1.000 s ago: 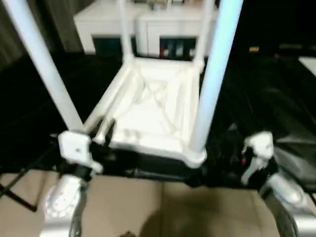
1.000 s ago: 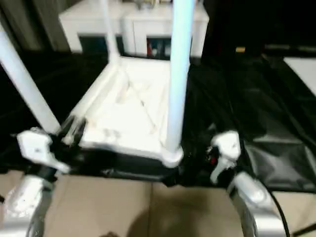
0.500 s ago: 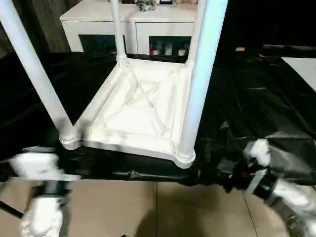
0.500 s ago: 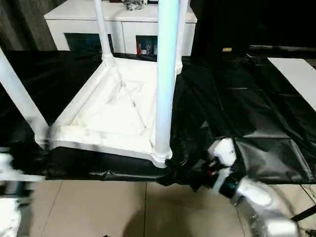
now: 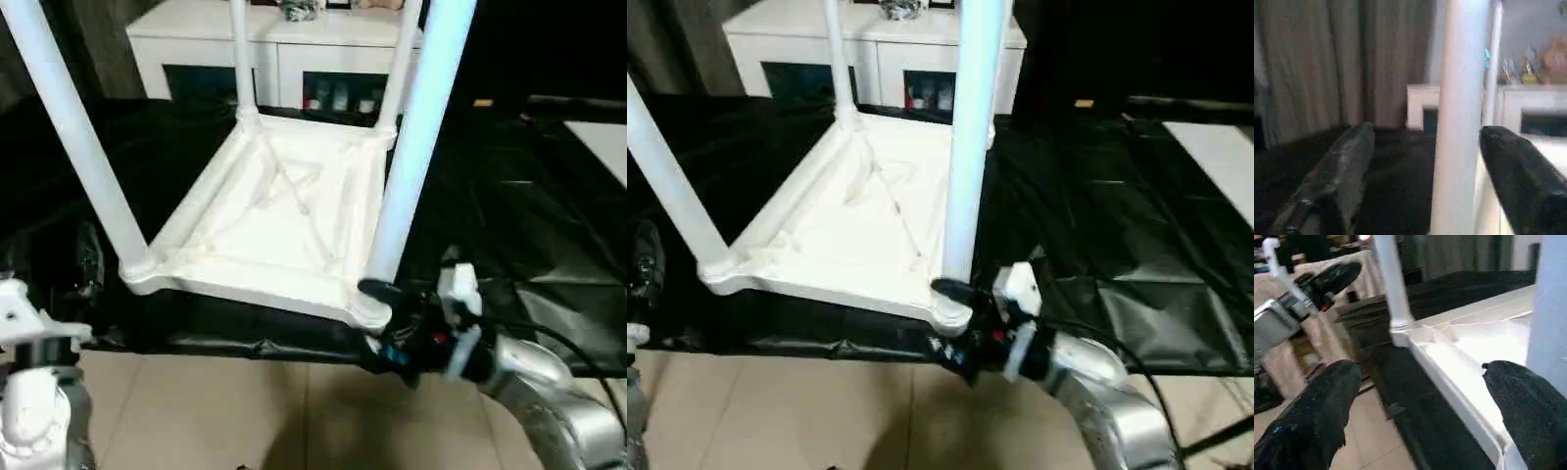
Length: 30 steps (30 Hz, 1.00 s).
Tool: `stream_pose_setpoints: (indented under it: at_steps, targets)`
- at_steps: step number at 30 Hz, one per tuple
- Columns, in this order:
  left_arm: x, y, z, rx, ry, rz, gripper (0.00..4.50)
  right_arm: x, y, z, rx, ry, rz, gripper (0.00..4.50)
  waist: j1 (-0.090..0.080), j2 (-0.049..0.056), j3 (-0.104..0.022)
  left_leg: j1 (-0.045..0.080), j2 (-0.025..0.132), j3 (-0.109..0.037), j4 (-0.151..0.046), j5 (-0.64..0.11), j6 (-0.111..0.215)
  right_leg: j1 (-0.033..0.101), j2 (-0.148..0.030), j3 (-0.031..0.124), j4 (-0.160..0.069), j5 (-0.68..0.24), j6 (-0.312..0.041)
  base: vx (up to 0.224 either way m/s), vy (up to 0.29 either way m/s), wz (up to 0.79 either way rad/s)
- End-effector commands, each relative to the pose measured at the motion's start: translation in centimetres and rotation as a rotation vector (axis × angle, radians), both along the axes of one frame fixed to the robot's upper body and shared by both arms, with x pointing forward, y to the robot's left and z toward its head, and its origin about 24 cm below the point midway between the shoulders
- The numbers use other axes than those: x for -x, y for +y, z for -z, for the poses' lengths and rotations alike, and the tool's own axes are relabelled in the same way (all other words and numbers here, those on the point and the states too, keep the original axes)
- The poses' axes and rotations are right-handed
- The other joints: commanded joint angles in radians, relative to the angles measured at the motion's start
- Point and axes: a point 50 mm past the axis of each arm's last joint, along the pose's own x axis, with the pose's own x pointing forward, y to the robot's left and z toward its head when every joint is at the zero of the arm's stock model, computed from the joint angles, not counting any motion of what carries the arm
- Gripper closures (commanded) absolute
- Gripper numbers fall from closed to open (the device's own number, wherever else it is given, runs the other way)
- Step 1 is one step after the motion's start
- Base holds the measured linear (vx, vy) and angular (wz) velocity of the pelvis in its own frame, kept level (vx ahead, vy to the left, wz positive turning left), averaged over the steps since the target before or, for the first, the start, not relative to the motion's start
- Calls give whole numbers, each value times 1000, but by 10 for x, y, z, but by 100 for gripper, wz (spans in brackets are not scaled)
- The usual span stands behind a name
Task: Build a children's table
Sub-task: Rotate leg to tighten
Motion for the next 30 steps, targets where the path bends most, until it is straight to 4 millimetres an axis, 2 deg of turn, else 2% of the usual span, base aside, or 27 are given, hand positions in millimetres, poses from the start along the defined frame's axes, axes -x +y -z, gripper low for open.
stream_pose_setpoints:
  at_steps: [1,3,5,7,9,11,13,18,21,26,27,29,30]
  targets:
    - [-8,-2,2,-3,56,86,59,-13,-3,1,35,-37,116,0,1,14,-35,23,55,-28,-108,-291,-62,-2,-72,41,-78,-81,-140,0,0,0]
    - [-11,-4,3,-16,90,141,59,-16,-4,1,30,-43,162,0,-2,15,-35,22,55,-31,-113,-322,-74,0,-73,41,-78,-113,-140,0,0,0]
    - [-13,-6,4,-5,113,172,59,-16,-9,1,16,-34,198,0,1,16,-33,24,57,-28,-113,-331,-76,-4,-74,45,-79,-109,-142,0,0,0]
    - [-13,-8,4,15,114,199,59,-15,-12,2,17,-35,210,0,3,15,-36,22,57,-27,-112,-308,-67,1,-75,45,-76,-64,-146,0,0,0]
    - [-18,-20,6,71,154,308,59,-18,-31,6,67,-53,321,0,5,15,-37,21,57,-25,-111,-286,-62,3,-74,44,-75,-39,-148,0,0,0]
    - [-20,-26,7,90,170,346,59,-23,-40,7,87,-65,384,0,9,15,-37,22,57,-23,-110,-280,-66,2,-75,44,-74,-35,-154,0,0,0]
    - [-24,-28,8,105,181,352,59,-28,-50,7,97,-75,457,0,12,18,-37,22,56,-21,-111,-286,-67,1,-73,44,-75,-49,-158,0,0,0]
    - [-36,-27,11,129,209,310,59,-36,-70,4,126,-101,539,0,14,15,-36,23,53,-19,-108,-287,-57,6,-75,45,-81,-85,-157,0,0,0]
    - [-40,-33,6,146,186,347,59,-34,-67,2,120,-103,497,0,14,15,-39,19,55,-20,-105,-235,-40,12,-73,43,-76,-32,-161,0,0,0]
    - [-44,-54,2,169,169,472,59,-20,-41,7,97,-73,314,0,13,12,-47,11,53,-20,-93,-122,4,18,-71,39,-61,119,-177,0,0,0]
    - [-44,-54,2,169,169,472,59,-20,-41,7,97,-73,314,0,13,13,-48,10,53,-20,-92,-118,7,18,-70,38,-60,130,-180,0,0,0]
    - [-46,-58,4,174,182,489,88,-16,-30,10,86,-56,267,0,13,11,-46,12,53,-17,-92,-122,15,16,-70,40,-62,123,-188,0,0,0]
    - [-48,-58,6,166,201,479,88,-14,-23,12,80,-47,245,0,15,15,-46,16,55,-17,-92,-139,15,12,-70,40,-64,104,-186,0,0,0]
